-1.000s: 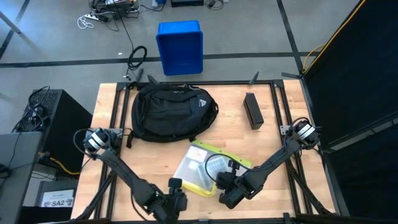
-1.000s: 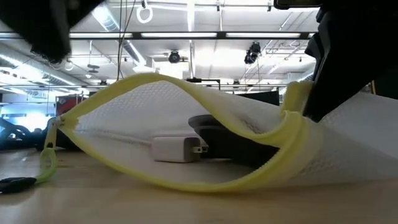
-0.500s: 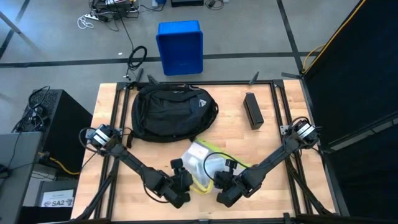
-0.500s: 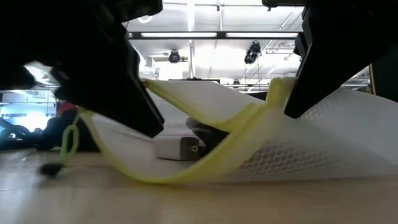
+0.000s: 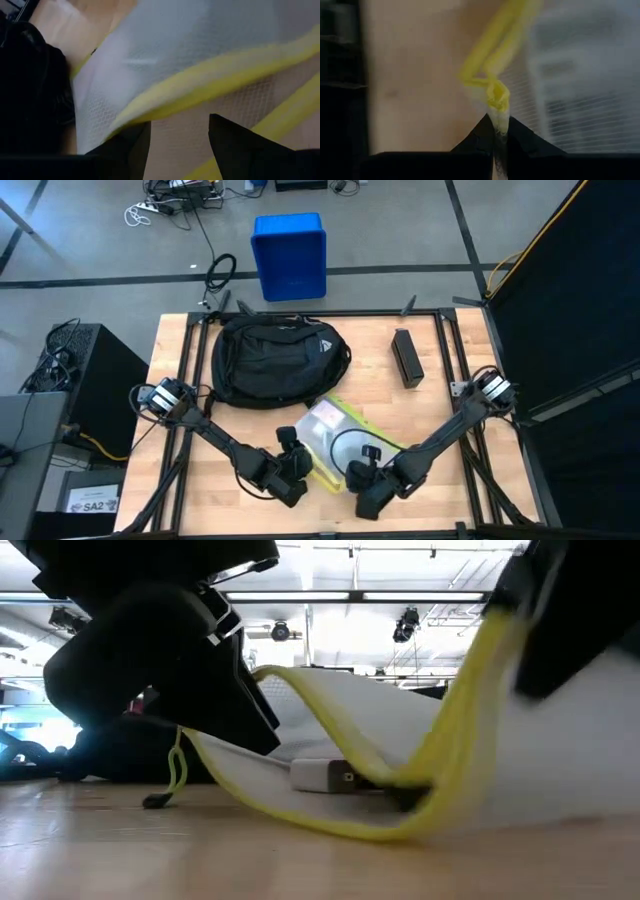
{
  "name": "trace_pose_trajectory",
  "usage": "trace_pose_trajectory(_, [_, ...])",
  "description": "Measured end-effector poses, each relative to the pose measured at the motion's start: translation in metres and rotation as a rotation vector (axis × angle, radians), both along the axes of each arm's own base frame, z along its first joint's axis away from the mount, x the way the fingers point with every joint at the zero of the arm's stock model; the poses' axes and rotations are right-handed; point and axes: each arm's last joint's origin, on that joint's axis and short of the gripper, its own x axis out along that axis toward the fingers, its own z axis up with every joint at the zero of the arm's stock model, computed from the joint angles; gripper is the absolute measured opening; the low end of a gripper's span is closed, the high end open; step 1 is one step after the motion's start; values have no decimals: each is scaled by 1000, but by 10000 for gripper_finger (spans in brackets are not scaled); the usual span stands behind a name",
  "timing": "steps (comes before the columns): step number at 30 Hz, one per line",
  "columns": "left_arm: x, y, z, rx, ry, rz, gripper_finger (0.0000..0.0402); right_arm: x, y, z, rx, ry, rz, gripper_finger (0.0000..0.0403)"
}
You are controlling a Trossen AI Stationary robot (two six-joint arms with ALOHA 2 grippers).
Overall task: Unpack backpack
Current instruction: Remove the gray calculator from the yellow zip bag
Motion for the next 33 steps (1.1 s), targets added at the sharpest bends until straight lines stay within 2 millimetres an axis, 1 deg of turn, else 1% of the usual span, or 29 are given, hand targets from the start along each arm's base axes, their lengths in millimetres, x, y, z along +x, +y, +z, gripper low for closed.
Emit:
trace_pose_trajectory(3, [0,0,0,4,14,-18,169,-7,10,18,44,-65,92,1])
trace_pose_trajectory(6, [0,-1,-1,-1,28,-34,169,-12,17,34,45,-151,200,8])
trace_pose_trajectory(8, [-1,-2,-1,3,38,-52,169,-14,22,41,37,-202,263,16])
trace_pose_trajectory(10, [-1,-2,-1,1,41,-57,169,-16,26,43,29,-230,304,30])
trace_pose_trajectory(14, [-1,-3,-1,1,42,-60,169,-18,28,43,35,-228,328,76])
trace_pose_trajectory(17, [-1,-3,-1,2,40,-63,169,-17,28,43,36,-227,326,122])
trace_pose_trajectory(20, [1,-4,1,17,35,-93,169,-17,26,43,-4,-239,313,164])
trace_pose_trajectory(23, [4,-7,3,27,13,-139,169,-14,14,39,-129,-231,206,187])
trace_pose_trajectory(26, [8,-11,5,3,-3,-198,169,-12,-8,33,-238,-149,84,186])
trace_pose_trajectory(29, [11,-15,7,-60,-19,-240,169,-8,-29,27,-290,-59,-3,162])
trace_pose_trajectory(31, [13,-18,8,-118,-25,-279,169,-5,-40,21,-283,-19,-38,137])
trace_pose_trajectory(33, [13,-20,9,-119,-25,-312,169,-2,-49,15,-262,15,-48,110])
